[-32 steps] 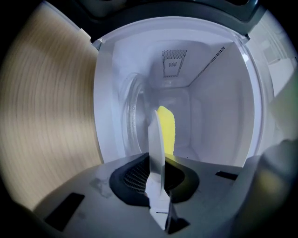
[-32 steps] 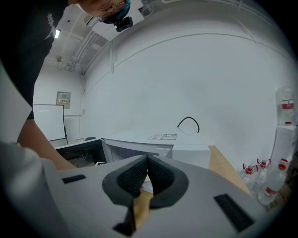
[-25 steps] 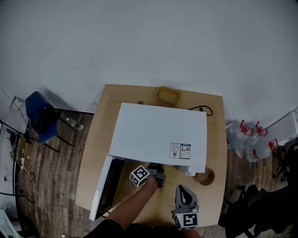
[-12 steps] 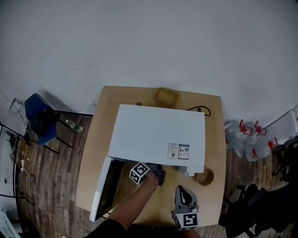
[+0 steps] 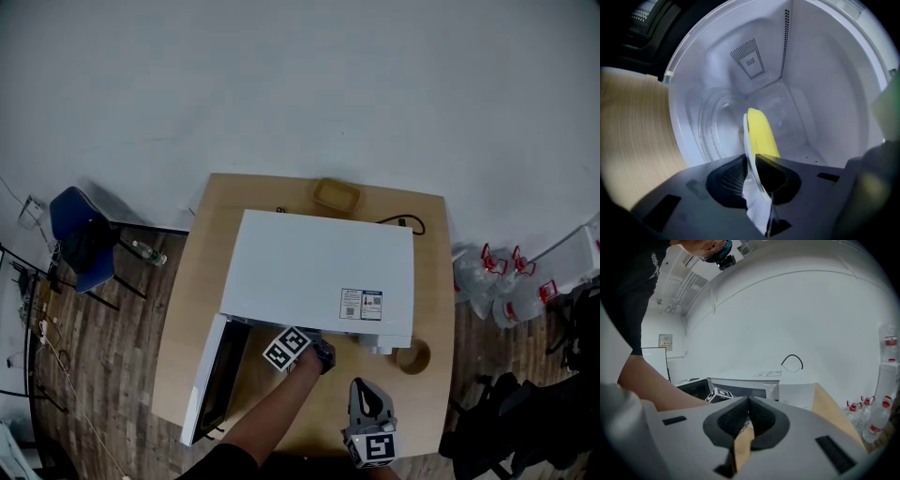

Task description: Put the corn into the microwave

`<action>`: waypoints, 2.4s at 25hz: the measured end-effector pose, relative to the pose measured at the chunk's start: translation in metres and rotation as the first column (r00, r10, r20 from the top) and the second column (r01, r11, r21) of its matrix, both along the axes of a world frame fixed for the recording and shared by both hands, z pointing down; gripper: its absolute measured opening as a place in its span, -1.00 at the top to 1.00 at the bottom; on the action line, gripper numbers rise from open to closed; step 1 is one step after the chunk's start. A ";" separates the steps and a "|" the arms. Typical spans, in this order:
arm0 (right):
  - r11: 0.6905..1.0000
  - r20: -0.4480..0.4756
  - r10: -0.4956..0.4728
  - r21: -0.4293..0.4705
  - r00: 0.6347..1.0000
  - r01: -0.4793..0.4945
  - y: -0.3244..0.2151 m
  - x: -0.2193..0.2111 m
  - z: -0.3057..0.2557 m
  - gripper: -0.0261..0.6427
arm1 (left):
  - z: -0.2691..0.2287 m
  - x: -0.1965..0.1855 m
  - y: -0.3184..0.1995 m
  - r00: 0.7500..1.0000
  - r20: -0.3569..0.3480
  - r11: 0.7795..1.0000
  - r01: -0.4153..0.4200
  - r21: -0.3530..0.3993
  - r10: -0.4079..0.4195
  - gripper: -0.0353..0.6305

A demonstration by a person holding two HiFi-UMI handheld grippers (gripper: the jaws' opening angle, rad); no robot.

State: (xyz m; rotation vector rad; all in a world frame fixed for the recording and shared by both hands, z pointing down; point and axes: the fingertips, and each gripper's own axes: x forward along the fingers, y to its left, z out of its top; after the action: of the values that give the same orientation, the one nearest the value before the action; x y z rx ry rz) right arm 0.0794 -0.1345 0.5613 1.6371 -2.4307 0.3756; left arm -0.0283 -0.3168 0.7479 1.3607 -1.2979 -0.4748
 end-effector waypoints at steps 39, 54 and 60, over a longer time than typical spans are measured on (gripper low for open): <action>1.000 0.029 -0.007 -0.017 1.000 0.007 0.007 0.001 0.000 0.75 | 0.005 -0.009 -0.002 0.666 0.714 0.957 -0.291 -0.019 0.217 -0.03; 0.999 0.038 -0.020 -0.034 0.999 0.021 0.010 -0.008 0.007 0.75 | -0.016 -0.022 0.008 0.953 0.301 0.990 -0.068 0.123 0.028 -0.04; 0.999 0.045 -0.031 -0.031 0.999 0.032 0.011 -0.015 0.004 0.75 | -0.016 -0.022 0.013 0.974 0.224 0.996 -0.035 0.078 0.017 -0.04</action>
State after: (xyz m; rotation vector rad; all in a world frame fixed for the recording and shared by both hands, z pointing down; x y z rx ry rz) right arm 0.0646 -0.1239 0.5654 1.5921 -2.4662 0.4482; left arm -0.0500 -0.3036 0.7317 1.5321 -1.4541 -0.3676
